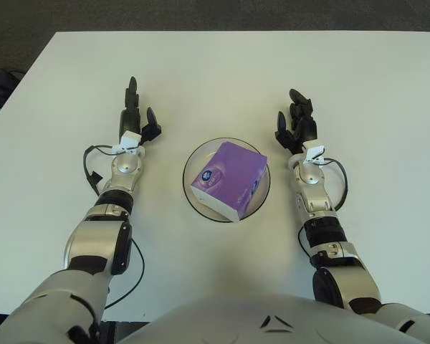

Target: Put the tissue paper into the plate.

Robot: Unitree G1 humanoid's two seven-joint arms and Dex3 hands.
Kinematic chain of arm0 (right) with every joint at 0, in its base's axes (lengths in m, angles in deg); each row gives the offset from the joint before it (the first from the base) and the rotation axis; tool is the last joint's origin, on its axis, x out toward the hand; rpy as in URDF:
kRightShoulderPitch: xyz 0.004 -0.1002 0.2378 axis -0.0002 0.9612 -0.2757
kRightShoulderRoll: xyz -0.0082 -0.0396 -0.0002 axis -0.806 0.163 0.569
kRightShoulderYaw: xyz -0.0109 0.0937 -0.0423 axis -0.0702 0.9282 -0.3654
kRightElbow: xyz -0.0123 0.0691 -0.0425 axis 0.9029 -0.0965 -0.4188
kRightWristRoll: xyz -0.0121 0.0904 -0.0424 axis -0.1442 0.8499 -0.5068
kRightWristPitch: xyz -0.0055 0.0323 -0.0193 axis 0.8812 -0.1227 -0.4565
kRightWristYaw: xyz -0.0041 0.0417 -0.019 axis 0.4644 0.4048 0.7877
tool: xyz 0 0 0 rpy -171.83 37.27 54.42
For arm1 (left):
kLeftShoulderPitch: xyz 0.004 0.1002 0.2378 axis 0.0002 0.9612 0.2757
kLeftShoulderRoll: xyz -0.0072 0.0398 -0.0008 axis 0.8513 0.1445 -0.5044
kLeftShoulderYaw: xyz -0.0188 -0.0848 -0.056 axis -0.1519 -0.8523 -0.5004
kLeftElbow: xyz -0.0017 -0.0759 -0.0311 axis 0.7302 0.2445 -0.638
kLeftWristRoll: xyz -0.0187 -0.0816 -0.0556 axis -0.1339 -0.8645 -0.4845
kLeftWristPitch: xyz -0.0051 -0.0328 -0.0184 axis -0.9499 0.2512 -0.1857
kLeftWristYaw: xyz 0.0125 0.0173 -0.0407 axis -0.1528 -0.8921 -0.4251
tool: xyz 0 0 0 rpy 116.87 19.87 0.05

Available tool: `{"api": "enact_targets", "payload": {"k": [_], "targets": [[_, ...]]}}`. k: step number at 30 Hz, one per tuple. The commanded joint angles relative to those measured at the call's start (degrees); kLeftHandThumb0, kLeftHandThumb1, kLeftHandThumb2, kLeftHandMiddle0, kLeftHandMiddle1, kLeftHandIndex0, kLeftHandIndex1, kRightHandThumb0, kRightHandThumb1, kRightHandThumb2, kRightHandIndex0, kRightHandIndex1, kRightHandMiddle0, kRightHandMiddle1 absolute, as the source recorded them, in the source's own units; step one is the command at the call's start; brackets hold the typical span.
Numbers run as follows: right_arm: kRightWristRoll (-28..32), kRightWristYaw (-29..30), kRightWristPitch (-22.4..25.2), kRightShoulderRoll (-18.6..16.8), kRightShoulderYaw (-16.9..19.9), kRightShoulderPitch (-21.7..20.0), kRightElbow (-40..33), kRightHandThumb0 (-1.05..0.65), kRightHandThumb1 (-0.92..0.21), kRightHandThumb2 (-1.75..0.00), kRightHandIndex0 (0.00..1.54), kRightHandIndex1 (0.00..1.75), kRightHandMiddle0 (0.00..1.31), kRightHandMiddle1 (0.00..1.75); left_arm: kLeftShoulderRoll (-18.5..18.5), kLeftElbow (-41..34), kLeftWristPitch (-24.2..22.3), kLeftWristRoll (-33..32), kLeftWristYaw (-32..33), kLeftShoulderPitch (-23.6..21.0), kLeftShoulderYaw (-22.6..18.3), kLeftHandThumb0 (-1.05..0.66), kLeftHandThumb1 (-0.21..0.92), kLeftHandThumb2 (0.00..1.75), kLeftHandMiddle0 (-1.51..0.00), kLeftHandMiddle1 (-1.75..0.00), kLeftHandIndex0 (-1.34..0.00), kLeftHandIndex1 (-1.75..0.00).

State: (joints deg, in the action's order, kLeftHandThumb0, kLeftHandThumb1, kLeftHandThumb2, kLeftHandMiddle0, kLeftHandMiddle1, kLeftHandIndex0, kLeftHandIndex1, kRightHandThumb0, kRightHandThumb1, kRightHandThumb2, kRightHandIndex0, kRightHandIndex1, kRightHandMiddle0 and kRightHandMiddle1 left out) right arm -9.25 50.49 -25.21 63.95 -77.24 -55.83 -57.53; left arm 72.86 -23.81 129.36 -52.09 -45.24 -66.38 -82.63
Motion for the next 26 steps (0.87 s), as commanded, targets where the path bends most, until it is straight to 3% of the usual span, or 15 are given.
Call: {"api": "enact_targets", "payload": {"k": [1,14,26], "targets": [[-2.7,2.2,0.0,-0.5,-1.3,6.2,0.4,-0.73,-0.92,-0.62,0.14,0.45,0.00,0.61,-3.6,4.5,0.1,0.0,-0.5,12.0,0.6,-0.91,0.92,1.10,-0.10,-0.01,0.00,-0.14],[-5.8,5.7,-3.8,0.0,-2.5,7.0,3.9,-0.75,-0.92,-0.61,0.11,0.53,0.00,0.65,-3.8,3.6,0.9,0.1,-0.5,12.9,0.7,-0.89,0.92,1.12,-0.11,-0.02,0.00,-0.14],[-4.9,5.6,-6.6,0.1,-1.7,6.3,7.6,-0.68,-0.92,-0.58,0.13,0.52,0.00,0.67,-3.9,2.3,1.7,0.3,-0.6,13.8,1.0,-0.90,0.92,1.13,-0.11,-0.01,0.00,-0.14]]}}
